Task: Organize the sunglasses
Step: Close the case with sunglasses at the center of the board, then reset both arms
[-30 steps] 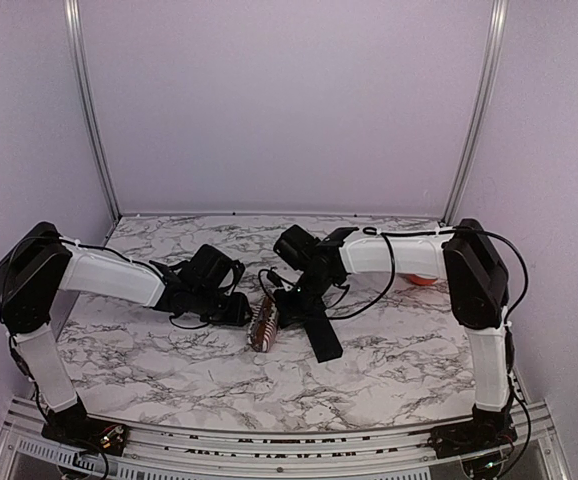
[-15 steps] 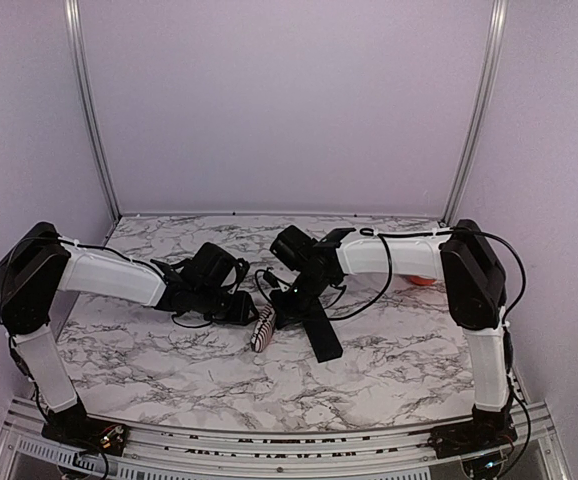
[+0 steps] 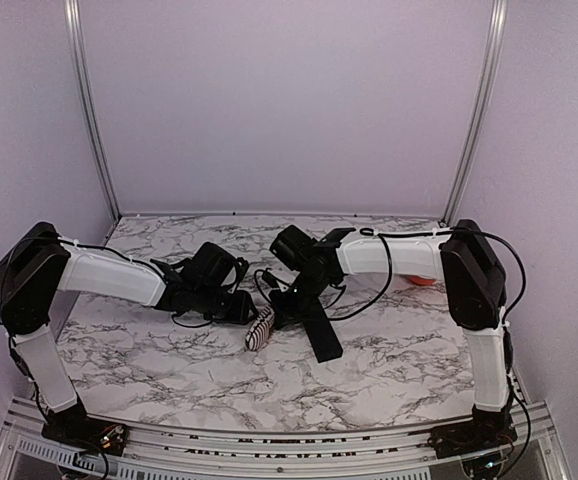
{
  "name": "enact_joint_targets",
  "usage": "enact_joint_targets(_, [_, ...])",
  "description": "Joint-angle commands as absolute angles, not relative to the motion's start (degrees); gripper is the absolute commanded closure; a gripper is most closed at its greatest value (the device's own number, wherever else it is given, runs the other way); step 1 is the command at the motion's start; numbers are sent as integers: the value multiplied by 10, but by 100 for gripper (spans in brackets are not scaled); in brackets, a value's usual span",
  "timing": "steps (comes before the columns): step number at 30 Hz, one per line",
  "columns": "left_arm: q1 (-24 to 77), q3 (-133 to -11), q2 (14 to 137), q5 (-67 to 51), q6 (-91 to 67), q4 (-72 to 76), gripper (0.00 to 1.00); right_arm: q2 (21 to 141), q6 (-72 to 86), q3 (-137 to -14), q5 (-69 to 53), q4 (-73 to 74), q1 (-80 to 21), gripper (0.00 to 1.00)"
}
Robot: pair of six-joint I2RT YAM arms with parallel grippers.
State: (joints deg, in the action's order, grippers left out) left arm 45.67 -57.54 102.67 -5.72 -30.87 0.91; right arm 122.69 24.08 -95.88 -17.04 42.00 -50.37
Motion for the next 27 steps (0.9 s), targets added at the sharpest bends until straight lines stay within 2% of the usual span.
enact_joint_targets(1, [471, -593, 1004, -99, -315, 37, 66, 1200, 250, -990, -195, 331, -515, 97])
enact_joint_targets(12, [471, -590, 996, -89, -311, 35, 64, 1174, 257, -979, -183, 301, -515, 96])
enact_joint_targets(17, [470, -595, 988, -61, -295, 12, 58, 1167, 244, -1010, -165, 315, -514, 95])
enact_joint_targets(22, [465, -596, 971, -9, -282, -27, 44, 1145, 234, -1015, -146, 307, -506, 95])
enact_joint_targets(27, [450, -582, 951, 7, -278, -39, 40, 1122, 225, -1015, -132, 302, -498, 94])
